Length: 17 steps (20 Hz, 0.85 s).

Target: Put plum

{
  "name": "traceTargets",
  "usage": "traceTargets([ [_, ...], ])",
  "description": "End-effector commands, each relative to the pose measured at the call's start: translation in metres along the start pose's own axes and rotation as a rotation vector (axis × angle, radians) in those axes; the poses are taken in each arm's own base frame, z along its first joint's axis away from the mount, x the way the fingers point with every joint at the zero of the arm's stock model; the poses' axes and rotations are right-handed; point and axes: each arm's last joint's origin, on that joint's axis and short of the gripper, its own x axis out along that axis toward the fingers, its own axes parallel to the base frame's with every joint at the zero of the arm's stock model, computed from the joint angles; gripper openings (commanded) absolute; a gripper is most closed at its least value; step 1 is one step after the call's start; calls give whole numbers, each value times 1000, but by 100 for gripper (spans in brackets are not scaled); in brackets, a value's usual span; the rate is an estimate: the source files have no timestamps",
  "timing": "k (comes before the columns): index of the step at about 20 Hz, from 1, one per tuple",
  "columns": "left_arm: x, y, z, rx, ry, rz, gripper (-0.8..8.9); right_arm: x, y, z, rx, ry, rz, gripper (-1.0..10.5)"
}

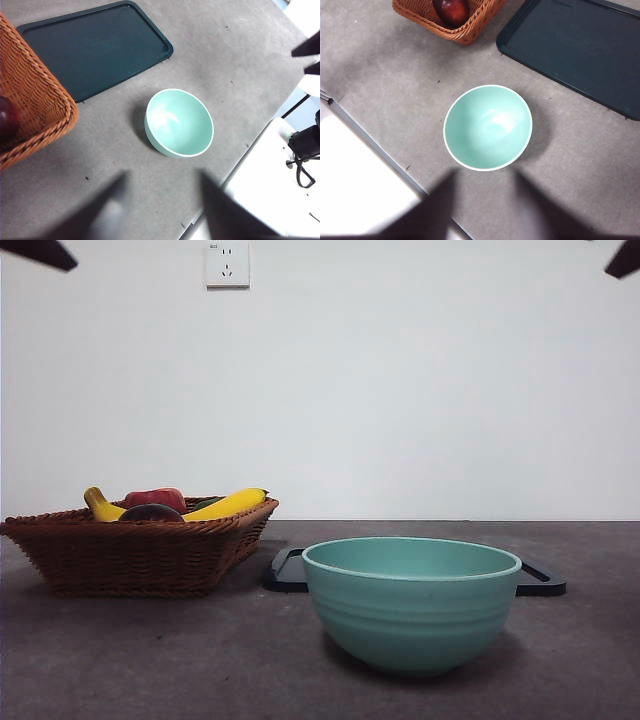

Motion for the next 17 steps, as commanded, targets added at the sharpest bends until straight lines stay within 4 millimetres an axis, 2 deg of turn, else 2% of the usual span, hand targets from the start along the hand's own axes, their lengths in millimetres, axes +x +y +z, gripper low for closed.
traceTargets([
  [1, -2, -2, 5, 16, -16, -7, 8, -2, 2, 4, -21, -16, 1, 5],
  [17, -2, -2, 6, 20, -24, -7, 8, -2, 2, 4, -18, -21, -4, 5],
])
